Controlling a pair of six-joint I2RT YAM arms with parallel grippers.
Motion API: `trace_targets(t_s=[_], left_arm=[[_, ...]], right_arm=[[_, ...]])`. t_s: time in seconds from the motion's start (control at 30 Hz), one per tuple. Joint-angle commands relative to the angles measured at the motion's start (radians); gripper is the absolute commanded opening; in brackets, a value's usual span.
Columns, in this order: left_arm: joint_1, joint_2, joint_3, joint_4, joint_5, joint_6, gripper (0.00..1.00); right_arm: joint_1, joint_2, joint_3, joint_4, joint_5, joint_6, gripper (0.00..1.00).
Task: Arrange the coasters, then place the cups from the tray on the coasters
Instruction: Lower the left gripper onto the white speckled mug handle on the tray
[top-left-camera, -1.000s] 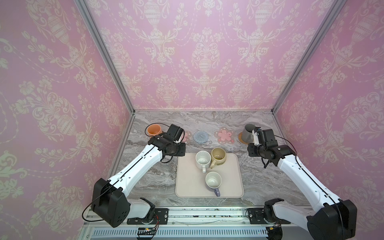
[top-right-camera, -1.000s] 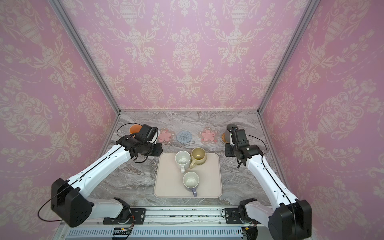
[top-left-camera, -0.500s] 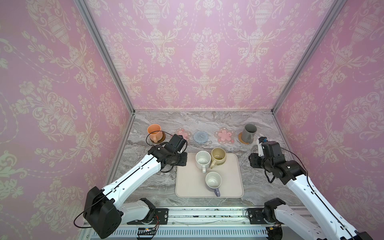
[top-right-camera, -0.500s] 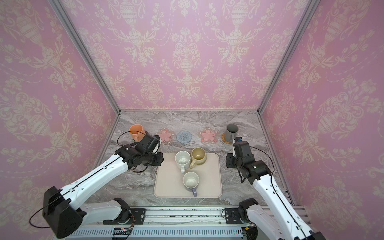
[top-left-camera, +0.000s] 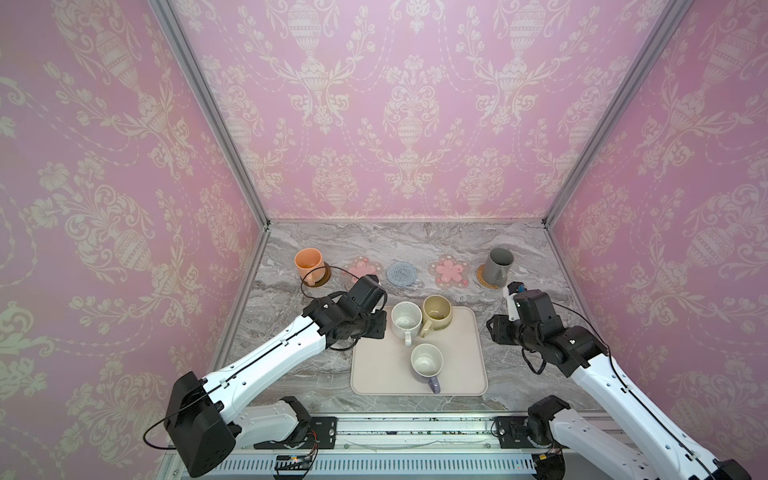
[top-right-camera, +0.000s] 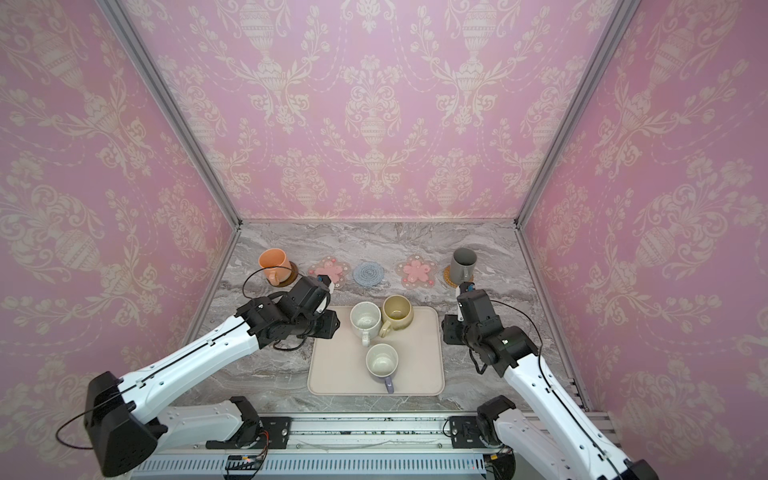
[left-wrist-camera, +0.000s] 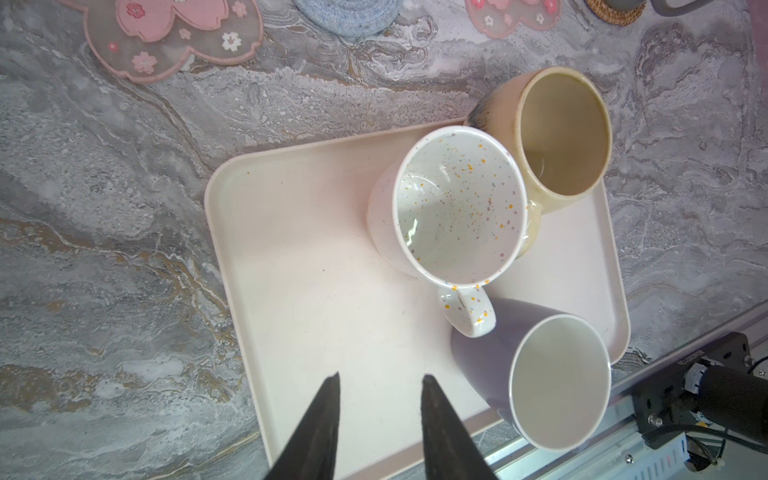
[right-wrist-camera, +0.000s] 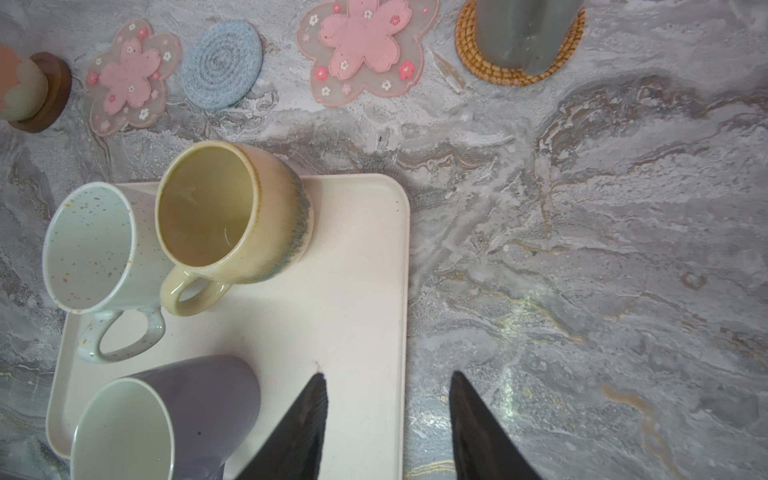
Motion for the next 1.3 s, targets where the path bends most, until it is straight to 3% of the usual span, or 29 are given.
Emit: trace_targets(t_s=[0.0, 0.4, 0.87, 1.27], left_arm=[[-0.022, 0.021, -0.035, 0.048, 0.01, -0.062, 0.36], [-0.141, 0.148, -0.081, 0.223, 0.016, -0.181, 0.36], [-0.17, 0.238, -0.064, 0.31, 0.025, -0.219, 0.36], [-0.194, 0.216, -0.065, 0.323, 0.037, -0.25, 0.37]], right_arm=[[0.025, 0.025, -0.015, 0.035, 0.014, 0.037, 0.5], [0.087, 0.122, 0.016, 0.07, 0.001, 0.029, 0.5], [0.104, 0.146, 0.019, 0.075, -0.007, 0.033, 0.5], [0.11, 0.166, 0.021, 0.078, -0.009, 0.03, 0.51]])
